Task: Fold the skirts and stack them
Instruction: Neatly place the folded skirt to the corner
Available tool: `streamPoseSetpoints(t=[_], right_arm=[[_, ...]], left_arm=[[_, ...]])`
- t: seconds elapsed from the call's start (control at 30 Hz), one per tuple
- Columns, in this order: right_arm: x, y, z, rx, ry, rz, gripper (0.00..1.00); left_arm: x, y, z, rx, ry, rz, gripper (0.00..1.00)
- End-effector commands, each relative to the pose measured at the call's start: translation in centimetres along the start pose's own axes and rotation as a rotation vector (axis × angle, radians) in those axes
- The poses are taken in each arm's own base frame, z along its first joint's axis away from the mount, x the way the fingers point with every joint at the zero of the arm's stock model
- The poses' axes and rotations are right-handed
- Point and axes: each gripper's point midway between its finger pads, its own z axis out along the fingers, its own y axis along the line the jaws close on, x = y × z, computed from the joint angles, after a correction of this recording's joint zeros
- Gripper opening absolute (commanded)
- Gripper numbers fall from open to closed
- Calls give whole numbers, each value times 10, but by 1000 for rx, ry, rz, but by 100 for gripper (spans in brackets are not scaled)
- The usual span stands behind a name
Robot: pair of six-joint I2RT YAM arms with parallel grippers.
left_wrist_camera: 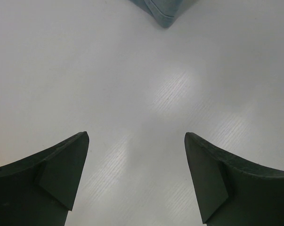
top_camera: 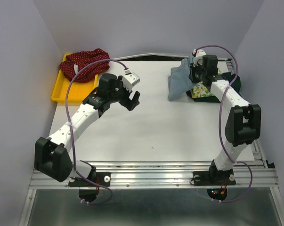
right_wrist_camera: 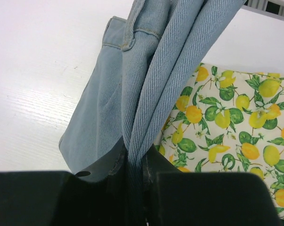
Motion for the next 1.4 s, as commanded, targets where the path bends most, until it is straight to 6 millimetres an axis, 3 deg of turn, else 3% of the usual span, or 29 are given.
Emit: streamPoseSetpoints(t=[0.0,0.17,0.43,0.83,1.03,1.07,1.23,1.37], right_arm=[[-58,-6,-12,-3,-141,-59,1],[-70,-22,-18,15,-159,-71,1],[-108,-44,-36,18,-233,-1,1],[-126,-57,-48,-22,-246,77,1],[-117,-79,-55,-10,-230,101,1],[-115,-75,-55,-30,-226,101,1],[-89,-99,-53,-17,-185,100,1],[-70,-130,-50,-16,-165,157,1]], left_arm=[[-4,-3,1,20,-29,-5,95],[-2,-5,3,35,-25,-14,98],[0,-7,5,44,-21,-17,99],[2,-7,6,49,-11,-18,99],[2,-8,9,62,-8,-22,99],[3,-9,10,64,-5,-23,99],[7,-8,11,66,8,-25,99],[9,-9,12,68,18,-22,99]])
